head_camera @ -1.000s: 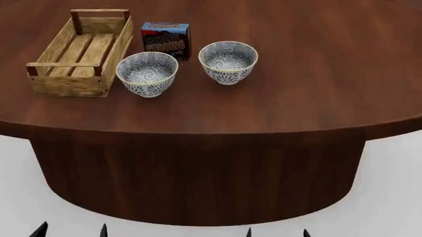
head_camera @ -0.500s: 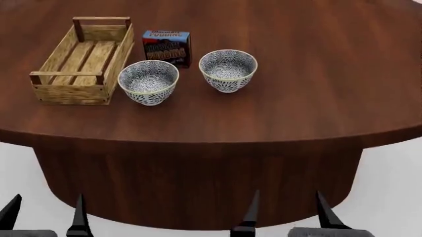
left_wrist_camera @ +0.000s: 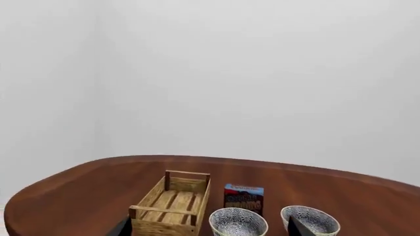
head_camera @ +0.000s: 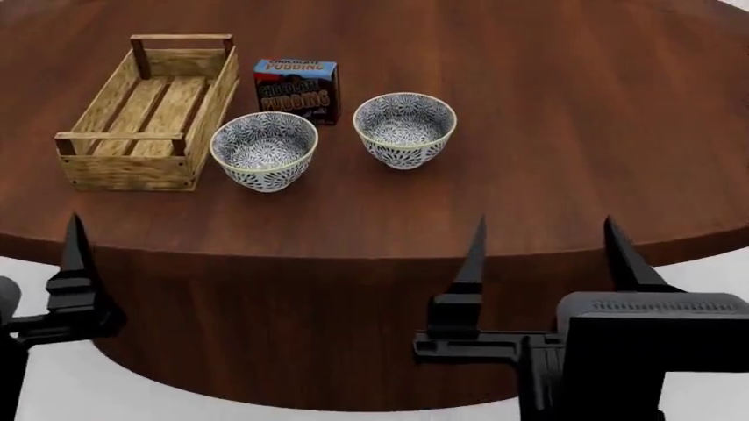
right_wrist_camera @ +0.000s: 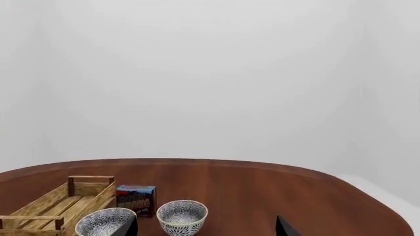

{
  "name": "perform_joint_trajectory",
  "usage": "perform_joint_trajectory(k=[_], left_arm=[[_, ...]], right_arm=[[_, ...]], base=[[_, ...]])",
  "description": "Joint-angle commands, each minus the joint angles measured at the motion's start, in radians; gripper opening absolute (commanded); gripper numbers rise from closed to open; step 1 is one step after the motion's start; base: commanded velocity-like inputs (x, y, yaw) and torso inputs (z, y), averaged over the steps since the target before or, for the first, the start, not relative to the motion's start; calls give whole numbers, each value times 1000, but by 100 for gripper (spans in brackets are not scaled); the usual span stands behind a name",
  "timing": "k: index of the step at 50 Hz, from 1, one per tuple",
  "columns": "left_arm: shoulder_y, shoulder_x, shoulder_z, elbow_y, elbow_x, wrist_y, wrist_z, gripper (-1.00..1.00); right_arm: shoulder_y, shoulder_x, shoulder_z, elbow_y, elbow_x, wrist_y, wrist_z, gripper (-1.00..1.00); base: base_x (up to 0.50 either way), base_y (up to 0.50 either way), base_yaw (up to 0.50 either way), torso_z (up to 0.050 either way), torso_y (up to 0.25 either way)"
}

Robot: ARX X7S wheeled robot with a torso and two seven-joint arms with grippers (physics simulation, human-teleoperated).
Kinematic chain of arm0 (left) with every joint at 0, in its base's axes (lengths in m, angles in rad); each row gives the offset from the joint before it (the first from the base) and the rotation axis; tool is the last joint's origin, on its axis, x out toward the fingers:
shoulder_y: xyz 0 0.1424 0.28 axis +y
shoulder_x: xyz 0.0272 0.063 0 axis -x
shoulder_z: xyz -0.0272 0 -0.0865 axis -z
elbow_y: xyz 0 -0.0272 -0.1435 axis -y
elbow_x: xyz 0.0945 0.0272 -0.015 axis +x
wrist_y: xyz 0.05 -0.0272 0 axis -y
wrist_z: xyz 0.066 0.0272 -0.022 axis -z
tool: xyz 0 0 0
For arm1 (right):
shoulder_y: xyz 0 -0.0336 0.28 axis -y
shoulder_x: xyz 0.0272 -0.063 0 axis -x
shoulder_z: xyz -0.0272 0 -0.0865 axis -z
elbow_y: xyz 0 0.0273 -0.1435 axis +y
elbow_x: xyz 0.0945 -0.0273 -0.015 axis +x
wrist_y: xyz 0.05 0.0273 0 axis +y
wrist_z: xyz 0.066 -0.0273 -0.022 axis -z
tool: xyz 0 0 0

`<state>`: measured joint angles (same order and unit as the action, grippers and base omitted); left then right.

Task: Stack the left bowl on the right bowl and place them in the tray.

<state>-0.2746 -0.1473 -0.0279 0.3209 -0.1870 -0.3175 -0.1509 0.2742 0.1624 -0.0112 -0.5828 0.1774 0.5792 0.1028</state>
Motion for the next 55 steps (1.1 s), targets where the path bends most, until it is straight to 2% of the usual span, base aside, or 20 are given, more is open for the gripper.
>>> perform_joint_trajectory(k=[1, 3, 9, 21, 34, 55], left_arm=[[-28, -16, 9, 9, -8, -21, -8, 100], [-23, -19, 16, 9, -2, -9, -6, 100], [-6, -25, 40, 25, 37, 26, -23, 100], [1, -36, 37, 73, 25, -3, -39, 100], [-9, -44, 41, 62, 30, -5, -56, 100], [-15, -53, 38, 51, 15, -9, -73, 100]], right_arm=[[16, 13, 12, -9, 18, 2, 0, 100], [-7, 10, 12, 14, 17, -42, -6, 100], [-2, 36, -16, 35, -9, -8, 0, 100], [-9, 46, -21, -70, -9, 43, 31, 100], [-2, 53, -41, -66, -10, 47, 36, 100], [-8, 76, -69, -74, -5, 23, 25, 100]], base=[[0, 0, 0, 50, 0], [0, 0, 0, 50, 0], [0, 0, 0, 29, 0], [57, 500, 0, 0, 0], [87, 500, 0, 0, 0], [407, 346, 0, 0, 0]])
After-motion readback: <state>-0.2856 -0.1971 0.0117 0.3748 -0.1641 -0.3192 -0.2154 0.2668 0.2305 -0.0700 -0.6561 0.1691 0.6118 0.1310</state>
